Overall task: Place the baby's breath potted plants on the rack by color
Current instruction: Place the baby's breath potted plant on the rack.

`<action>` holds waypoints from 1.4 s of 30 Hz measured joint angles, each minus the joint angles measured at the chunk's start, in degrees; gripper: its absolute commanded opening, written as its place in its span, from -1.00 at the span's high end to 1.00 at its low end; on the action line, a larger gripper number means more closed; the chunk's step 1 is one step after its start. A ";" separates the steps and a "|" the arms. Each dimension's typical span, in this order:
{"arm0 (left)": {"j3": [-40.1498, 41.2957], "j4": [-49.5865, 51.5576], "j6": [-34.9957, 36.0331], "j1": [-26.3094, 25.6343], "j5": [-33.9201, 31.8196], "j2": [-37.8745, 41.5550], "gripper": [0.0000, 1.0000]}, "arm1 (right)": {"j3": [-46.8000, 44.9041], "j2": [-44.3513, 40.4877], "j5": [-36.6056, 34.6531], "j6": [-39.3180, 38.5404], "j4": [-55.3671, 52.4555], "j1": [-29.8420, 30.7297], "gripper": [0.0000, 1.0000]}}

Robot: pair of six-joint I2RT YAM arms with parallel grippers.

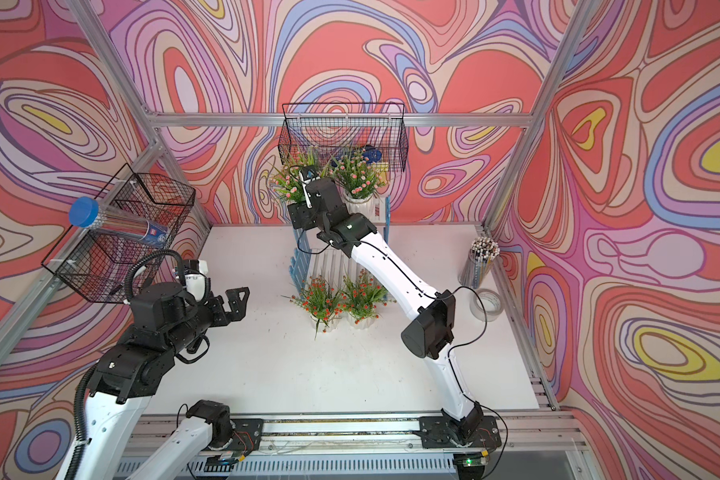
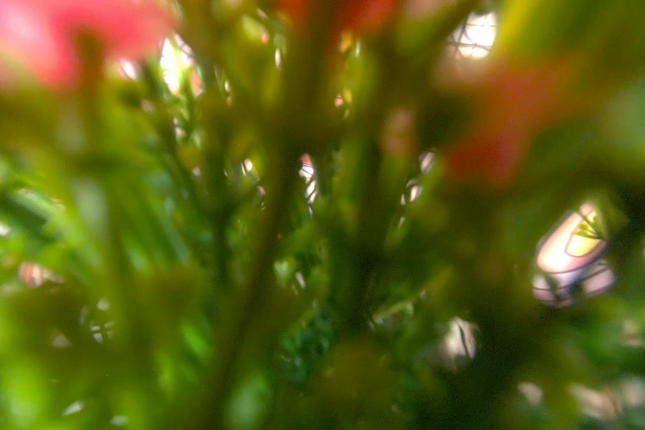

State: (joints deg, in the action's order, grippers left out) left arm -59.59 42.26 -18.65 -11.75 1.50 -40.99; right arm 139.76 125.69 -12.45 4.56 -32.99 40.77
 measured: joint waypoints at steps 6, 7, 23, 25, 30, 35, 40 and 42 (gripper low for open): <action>0.00 -0.46 0.68 0.00 -0.02 -0.35 -0.99 | 2.89 3.41 -0.74 -0.11 0.15 -0.22 0.01; 0.00 -0.46 0.68 0.00 -0.02 -0.35 -0.99 | 3.34 4.07 -0.85 -0.20 0.22 -0.24 0.01; 0.02 -1.97 0.63 0.00 1.09 -0.70 -0.99 | 7.08 8.28 -3.26 0.11 2.27 -1.49 -0.13; 0.02 -2.08 0.63 0.00 1.25 -0.76 -0.99 | 7.65 8.72 -3.69 -0.26 2.43 -1.49 -0.14; 0.59 -3.06 0.61 0.00 1.49 -0.74 -0.99 | 7.78 9.09 -4.31 -1.18 3.26 -1.46 -0.16; 2.38 -3.52 0.39 0.00 1.49 -0.66 -1.00 | 8.24 9.68 -4.26 -1.64 3.96 -1.64 -0.20; 3.04 -3.54 0.35 0.00 1.11 -0.42 -1.00 | 8.85 10.84 -4.31 -1.88 5.97 -1.92 -0.24; 3.04 -3.56 0.37 0.00 0.87 -0.11 -0.99 | 8.85 11.06 -4.28 -1.95 6.60 -2.08 -0.24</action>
State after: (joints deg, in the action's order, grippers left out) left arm -56.55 38.70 -18.28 -11.75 2.37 -41.10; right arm 148.62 136.75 -16.73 2.61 -26.39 38.70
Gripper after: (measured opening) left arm 0.998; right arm 0.928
